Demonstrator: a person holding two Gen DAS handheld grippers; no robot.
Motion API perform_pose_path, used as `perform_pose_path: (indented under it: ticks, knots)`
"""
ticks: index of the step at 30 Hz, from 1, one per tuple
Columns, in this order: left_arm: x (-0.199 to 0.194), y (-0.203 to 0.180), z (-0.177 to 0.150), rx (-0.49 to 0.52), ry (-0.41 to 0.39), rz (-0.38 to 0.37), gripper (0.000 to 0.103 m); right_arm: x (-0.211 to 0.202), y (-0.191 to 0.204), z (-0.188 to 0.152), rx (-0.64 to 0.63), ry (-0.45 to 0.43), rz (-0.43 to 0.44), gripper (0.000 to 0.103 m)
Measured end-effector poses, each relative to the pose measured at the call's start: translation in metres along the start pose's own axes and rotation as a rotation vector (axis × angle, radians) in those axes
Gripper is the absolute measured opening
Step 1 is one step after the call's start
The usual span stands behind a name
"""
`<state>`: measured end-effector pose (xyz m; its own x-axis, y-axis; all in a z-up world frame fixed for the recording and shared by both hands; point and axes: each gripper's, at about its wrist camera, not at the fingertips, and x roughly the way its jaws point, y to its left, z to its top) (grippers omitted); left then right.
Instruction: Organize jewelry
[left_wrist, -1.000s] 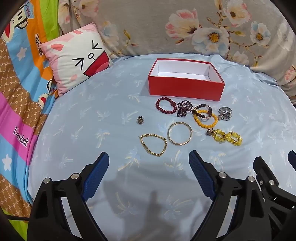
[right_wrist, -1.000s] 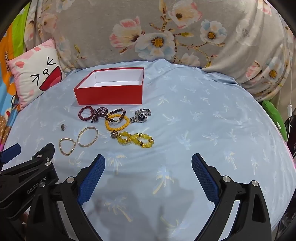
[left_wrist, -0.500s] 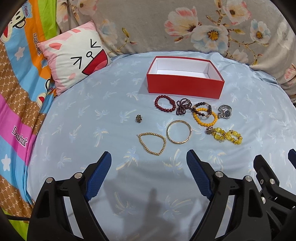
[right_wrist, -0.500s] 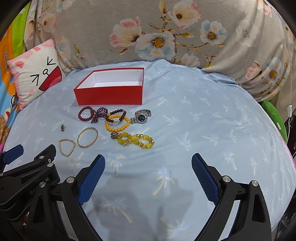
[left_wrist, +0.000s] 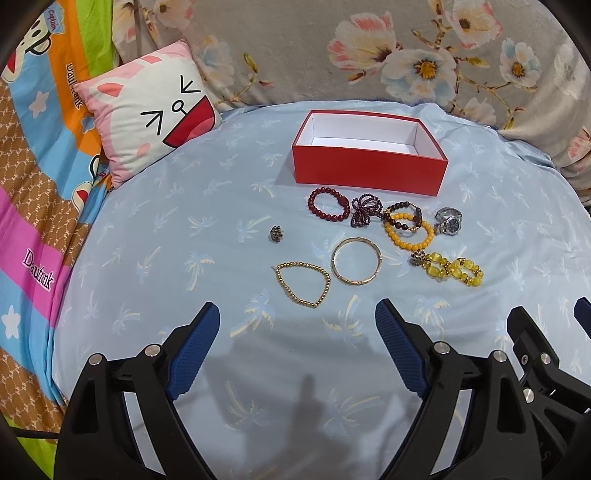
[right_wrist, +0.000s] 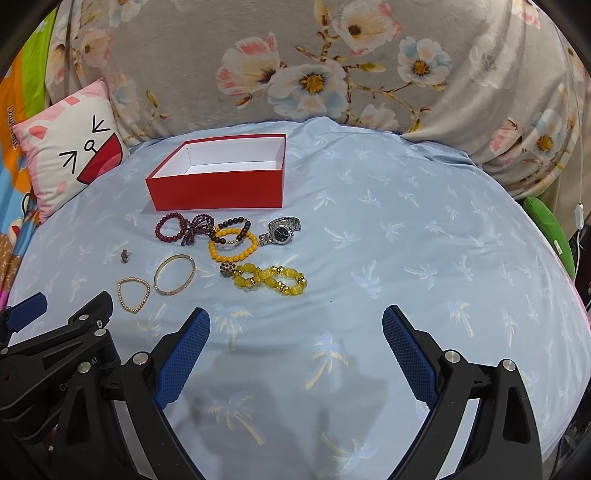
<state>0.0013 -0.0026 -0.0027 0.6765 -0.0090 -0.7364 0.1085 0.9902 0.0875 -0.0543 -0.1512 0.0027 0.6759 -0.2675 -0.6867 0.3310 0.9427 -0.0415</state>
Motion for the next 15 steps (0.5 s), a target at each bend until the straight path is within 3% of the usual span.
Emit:
perform_pose_path:
  ticks: [15]
  knots:
    - [-0.0032,0.0032,0.0021,-0.008,-0.003,-0.002,0.088,0.0023,-0.0013,0.0016,0.008,0.002,0.002,0.091]
